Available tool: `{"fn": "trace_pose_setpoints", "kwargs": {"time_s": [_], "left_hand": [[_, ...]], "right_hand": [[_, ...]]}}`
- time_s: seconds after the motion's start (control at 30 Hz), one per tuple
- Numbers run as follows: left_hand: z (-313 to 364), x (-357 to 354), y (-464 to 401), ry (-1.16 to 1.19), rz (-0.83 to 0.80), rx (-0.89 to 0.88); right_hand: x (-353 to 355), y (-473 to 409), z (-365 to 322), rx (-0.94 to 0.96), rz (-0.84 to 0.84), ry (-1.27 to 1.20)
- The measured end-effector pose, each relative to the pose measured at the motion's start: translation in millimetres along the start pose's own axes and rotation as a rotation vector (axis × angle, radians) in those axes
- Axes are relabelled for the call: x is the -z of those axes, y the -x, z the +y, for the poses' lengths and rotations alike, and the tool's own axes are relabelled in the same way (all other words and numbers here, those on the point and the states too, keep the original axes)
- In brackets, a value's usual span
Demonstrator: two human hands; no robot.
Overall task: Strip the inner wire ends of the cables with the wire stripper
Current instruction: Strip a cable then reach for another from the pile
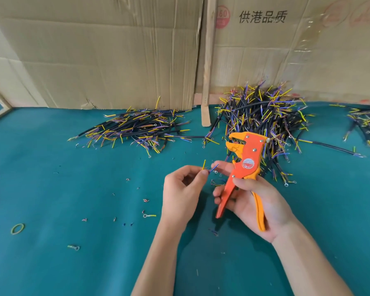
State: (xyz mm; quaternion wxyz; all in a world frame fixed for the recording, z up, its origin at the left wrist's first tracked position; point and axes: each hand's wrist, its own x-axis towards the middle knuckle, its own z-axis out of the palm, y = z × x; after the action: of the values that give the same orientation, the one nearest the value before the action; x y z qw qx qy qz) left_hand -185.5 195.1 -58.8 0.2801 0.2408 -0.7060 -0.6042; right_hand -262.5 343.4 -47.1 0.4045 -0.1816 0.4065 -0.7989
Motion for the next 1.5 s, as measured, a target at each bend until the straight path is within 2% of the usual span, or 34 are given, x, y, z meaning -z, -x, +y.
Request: {"fn": "trace_pose_setpoints", "kwargs": {"time_s": [0.1,0.23,0.4,0.77,1.07,1.27,1.5], "left_hand": [[-0.2,1.0,-0.4,0.044,0.003,0.031],[-3.5,0.9,-3.9,0.042,0.067,-0.017],[-6.5,1.7,-8.4,0.036,0.209,-0.092],[-4.9,-1.3,-5.5,0.011,0.177,-0.12],[-1.1,-2.5,-5.9,0.082,0.13,-0.003],[0.2,-3.1,-8.9,0.108,0.154,0.063],[-0.7,-8.1,-5.5,-0.068,0.161,-0.074]], "right_hand": [[-3.1,-0.3,1.2,-0.022,0.007,0.02],[-2.9,2.3,-1.1,-0.033,0.056,0.041],[-5.9,8.5,-4.3,-0.236,0.042,0.137],[-15.0,7.2,-1.1,-0.309,-0.042,0.132],[-14.6,8.4,-4.2,-0.308,-0.044,0.173],[-14.7,9.0,-3.6,-0.338,-0.044,0.183],[-15.0,8.5,-2.9,-0.323,-0.04,0.177]]}}
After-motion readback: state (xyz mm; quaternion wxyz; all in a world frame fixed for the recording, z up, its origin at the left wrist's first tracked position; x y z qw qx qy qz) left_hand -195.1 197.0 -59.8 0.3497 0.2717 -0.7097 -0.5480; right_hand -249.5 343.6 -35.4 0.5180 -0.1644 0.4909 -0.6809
